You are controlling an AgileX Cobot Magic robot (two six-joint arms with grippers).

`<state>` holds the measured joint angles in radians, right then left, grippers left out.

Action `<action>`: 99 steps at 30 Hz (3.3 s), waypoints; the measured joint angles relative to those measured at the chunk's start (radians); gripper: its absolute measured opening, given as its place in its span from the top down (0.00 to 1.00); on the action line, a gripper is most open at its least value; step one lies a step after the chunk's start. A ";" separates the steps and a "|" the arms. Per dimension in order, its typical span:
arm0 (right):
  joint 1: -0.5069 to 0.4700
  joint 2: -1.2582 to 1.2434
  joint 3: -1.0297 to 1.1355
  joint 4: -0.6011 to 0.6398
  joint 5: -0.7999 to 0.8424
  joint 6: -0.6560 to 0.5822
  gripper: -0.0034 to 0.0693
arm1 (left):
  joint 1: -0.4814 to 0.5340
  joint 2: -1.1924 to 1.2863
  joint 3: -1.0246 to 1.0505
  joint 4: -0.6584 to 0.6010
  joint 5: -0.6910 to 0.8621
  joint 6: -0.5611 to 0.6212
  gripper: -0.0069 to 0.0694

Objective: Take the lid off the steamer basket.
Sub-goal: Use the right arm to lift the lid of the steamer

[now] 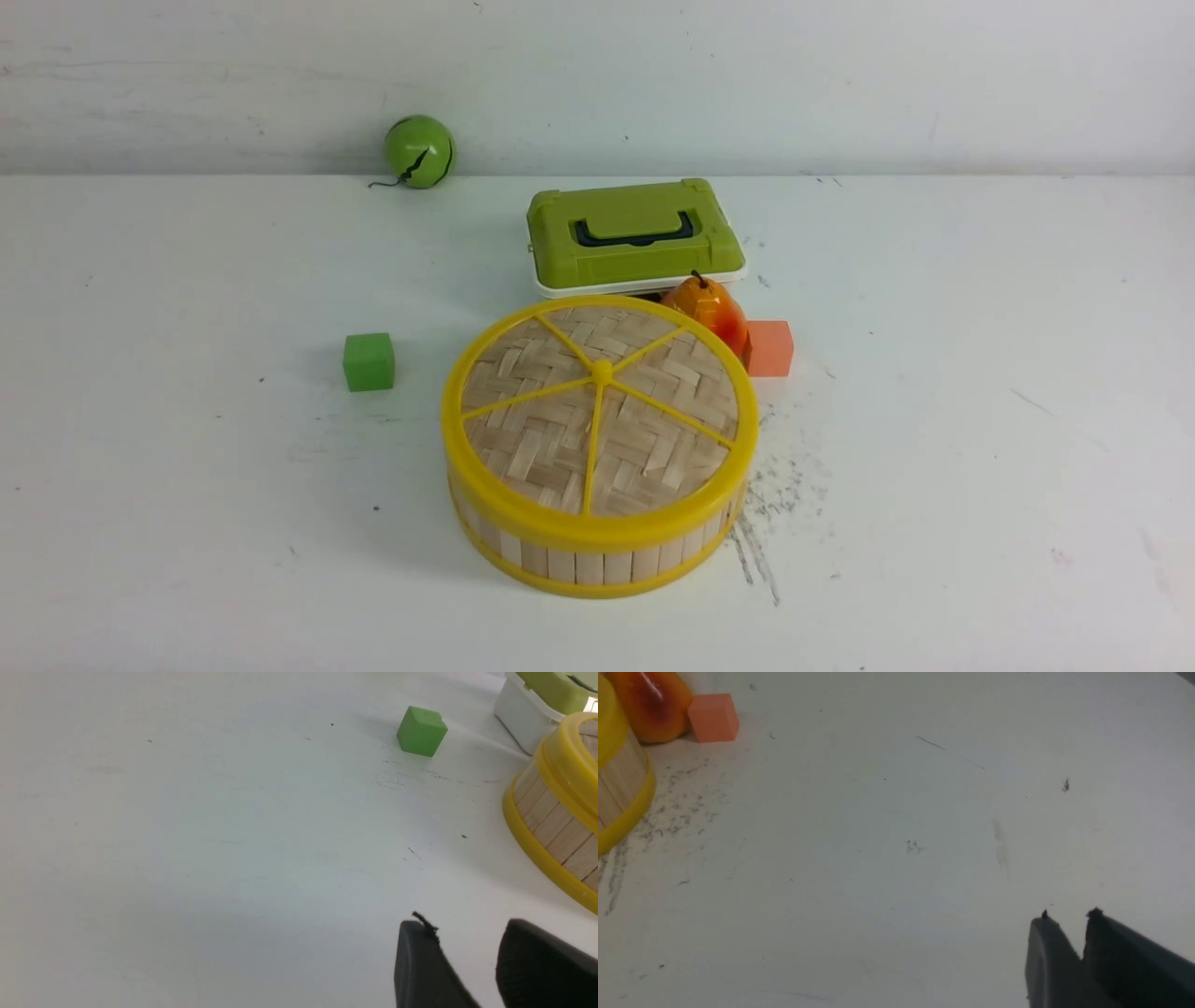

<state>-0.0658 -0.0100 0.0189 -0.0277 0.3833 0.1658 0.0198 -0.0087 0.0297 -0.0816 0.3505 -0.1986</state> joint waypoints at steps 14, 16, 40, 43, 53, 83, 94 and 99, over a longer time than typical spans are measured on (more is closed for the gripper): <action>0.000 0.000 0.008 0.659 -0.013 0.449 0.77 | 0.000 0.000 0.000 0.000 0.000 0.000 0.60; -0.001 0.000 0.008 0.627 -0.026 0.435 0.77 | 0.000 0.000 0.000 0.000 0.000 0.000 0.60; 0.084 0.919 -1.035 0.544 0.648 -0.727 0.98 | 0.000 0.000 0.000 0.000 0.000 0.000 0.60; 0.192 1.081 -1.190 0.498 0.738 -0.729 0.97 | 0.000 0.000 0.000 0.000 0.000 0.000 0.60; 0.562 1.565 -1.682 0.108 0.865 -0.441 0.95 | 0.000 0.000 0.000 0.000 0.000 0.000 0.60; 0.673 2.183 -2.113 0.104 0.737 -0.270 0.42 | 0.000 0.000 0.000 0.000 0.000 0.000 0.60; 0.675 2.205 -2.114 0.127 0.742 -0.255 0.82 | 0.000 0.000 0.000 0.000 0.000 0.000 0.60; 0.675 2.155 -2.112 0.123 0.792 -0.255 0.81 | 0.000 0.000 0.000 0.000 0.000 0.000 0.60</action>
<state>0.6090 2.1445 -2.0934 0.0950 1.1751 -0.0895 0.0198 -0.0087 0.0297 -0.0816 0.3505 -0.1986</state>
